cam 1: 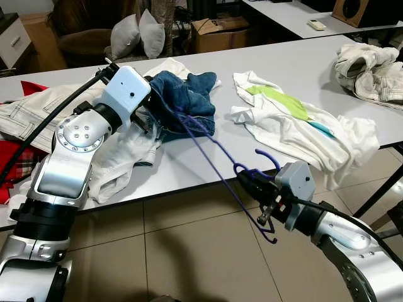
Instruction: Hang hanger
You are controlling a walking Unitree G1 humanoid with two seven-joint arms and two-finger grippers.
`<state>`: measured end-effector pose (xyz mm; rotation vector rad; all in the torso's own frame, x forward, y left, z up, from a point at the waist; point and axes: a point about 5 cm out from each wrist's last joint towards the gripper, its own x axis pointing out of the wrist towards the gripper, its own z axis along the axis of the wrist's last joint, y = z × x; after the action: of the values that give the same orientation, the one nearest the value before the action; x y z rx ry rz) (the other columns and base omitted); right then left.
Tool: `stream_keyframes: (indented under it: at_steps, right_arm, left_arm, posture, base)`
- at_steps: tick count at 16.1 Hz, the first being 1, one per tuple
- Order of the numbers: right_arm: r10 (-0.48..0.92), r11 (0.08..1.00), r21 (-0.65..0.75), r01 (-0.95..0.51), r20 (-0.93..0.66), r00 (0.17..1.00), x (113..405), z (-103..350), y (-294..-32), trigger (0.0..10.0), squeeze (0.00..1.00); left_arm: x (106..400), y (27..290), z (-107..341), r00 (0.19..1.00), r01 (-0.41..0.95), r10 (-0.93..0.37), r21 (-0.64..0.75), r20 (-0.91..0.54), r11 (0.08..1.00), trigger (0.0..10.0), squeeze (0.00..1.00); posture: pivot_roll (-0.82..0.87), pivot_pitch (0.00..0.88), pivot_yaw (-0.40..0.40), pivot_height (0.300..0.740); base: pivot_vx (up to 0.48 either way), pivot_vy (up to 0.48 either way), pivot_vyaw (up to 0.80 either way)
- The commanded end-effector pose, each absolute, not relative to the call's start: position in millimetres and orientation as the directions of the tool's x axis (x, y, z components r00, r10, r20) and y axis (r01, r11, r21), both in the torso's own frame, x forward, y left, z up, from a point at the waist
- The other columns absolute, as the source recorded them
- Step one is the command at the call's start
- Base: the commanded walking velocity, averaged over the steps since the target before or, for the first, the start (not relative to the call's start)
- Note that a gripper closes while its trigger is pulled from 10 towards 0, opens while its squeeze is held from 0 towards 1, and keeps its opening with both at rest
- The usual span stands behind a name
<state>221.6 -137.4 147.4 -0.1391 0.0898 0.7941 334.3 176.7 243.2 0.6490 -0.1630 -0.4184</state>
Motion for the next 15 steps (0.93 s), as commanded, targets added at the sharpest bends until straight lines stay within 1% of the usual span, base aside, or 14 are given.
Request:
stream_keyframes:
  at_steps: [1, 3, 7, 11, 12, 13, 15]
  right_arm:
    - [0.709, 0.688, -0.102, -0.719, -0.119, 0.695, 222.0, 149.4, -136.6, 10.0, 0.00]
    - [0.706, 0.690, -0.109, -0.716, -0.119, 0.698, 224.7, 149.7, -136.7, 10.0, 0.00]
    - [0.725, 0.662, -0.126, -0.739, -0.142, 0.674, 225.2, 147.5, -135.8, 10.0, 0.00]
    - [0.735, 0.636, -0.168, -0.753, -0.168, 0.657, 234.0, 144.6, -133.6, 10.0, 0.00]
    - [0.728, 0.638, -0.181, -0.748, -0.173, 0.663, 237.6, 143.9, -133.2, 10.0, 0.00]
    - [0.707, 0.656, -0.200, -0.727, -0.173, 0.686, 243.6, 143.7, -134.0, 10.0, 0.00]
    - [0.719, 0.646, -0.211, -0.734, -0.156, 0.678, 247.7, 146.7, -132.9, 10.0, 0.00]
  left_arm:
    - [331.0, 177.2, 252.4, 0.904, 0.307, -0.425, 0.623, 0.045, 0.719, 0.0, 0.00]
    - [330.5, 176.0, 253.7, 0.902, 0.311, -0.429, 0.620, 0.045, 0.720, 0.0, 0.00]
    - [328.7, 174.3, 257.2, 0.901, 0.315, -0.431, 0.614, 0.046, 0.724, 0.0, 0.00]
    - [326.9, 170.6, 259.0, 0.895, 0.327, -0.443, 0.606, 0.048, 0.725, 0.0, 0.00]
    - [325.9, 169.5, 259.4, 0.891, 0.336, -0.452, 0.605, 0.044, 0.721, 0.0, 0.00]
    - [324.3, 168.1, 258.7, 0.884, 0.353, -0.466, 0.607, 0.032, 0.712, 0.0, 0.00]
    - [323.4, 168.8, 257.1, 0.889, 0.352, -0.458, 0.606, 0.023, 0.713, 0.0, 0.00]
  posture:
    - [-0.12, 0.000, 0.082, 0.740]
    - [-0.12, 0.000, 0.080, 0.740]
    - [-0.12, 0.000, 0.073, 0.740]
    - [-0.11, 0.000, 0.070, 0.740]
    - [-0.11, 0.000, 0.070, 0.740]
    - [-0.11, 0.000, 0.070, 0.740]
    - [-0.10, 0.000, 0.066, 0.740]
  base:
    - [0.000, 0.000, 0.00]
    - [0.000, 0.000, 0.00]
    - [0.000, 0.000, 0.00]
    - [0.000, 0.000, 0.00]
    - [0.000, 0.000, 0.00]
    - [0.000, 0.000, 0.00]
    - [0.000, 0.000, 0.00]
